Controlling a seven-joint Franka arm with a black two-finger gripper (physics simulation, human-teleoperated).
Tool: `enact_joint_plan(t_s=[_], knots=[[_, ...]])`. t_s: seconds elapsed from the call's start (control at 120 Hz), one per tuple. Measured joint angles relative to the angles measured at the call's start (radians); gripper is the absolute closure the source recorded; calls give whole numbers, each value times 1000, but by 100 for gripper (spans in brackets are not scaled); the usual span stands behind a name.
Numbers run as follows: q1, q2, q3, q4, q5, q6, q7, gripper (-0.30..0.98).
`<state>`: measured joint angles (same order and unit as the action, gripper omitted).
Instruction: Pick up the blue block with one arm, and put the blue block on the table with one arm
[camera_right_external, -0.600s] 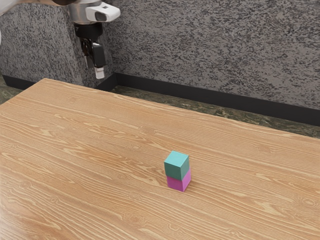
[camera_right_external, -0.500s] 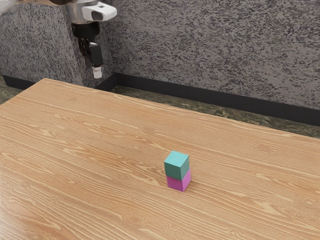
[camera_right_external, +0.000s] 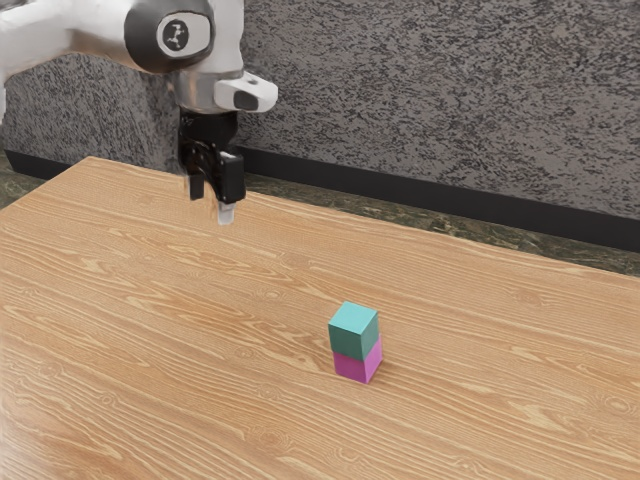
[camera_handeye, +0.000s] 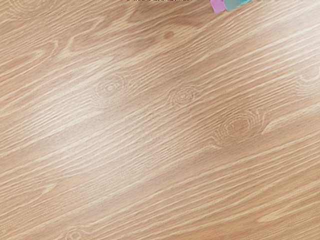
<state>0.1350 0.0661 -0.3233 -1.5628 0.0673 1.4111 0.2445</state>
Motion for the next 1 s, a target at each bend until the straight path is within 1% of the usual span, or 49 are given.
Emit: enact_joint_plan(t_s=[0.042,0.083,0.142,0.208,0.267,0.35,0.417,0.483,0.533,0.6,0.675,0.767,1.0], knots=[[10,27,0,-36,-2,45,-39,0],[49,45,0,-68,-4,91,-77,0],[99,60,1,-143,-26,183,-131,0],[109,92,1,-176,-45,292,-179,0],[88,129,2,-183,-50,374,-229,0],[19,151,1,-177,-9,466,-328,0],[-44,178,0,-131,10,516,-405,0],[-76,236,1,-87,26,552,-480,0],[-95,277,1,-61,56,573,-540,0],[-106,303,2,-48,88,593,-614,0],[-112,321,4,-40,106,609,-684,0],[-136,372,4,5,116,622,-761,0],[-203,437,3,81,115,638,-920,0]])
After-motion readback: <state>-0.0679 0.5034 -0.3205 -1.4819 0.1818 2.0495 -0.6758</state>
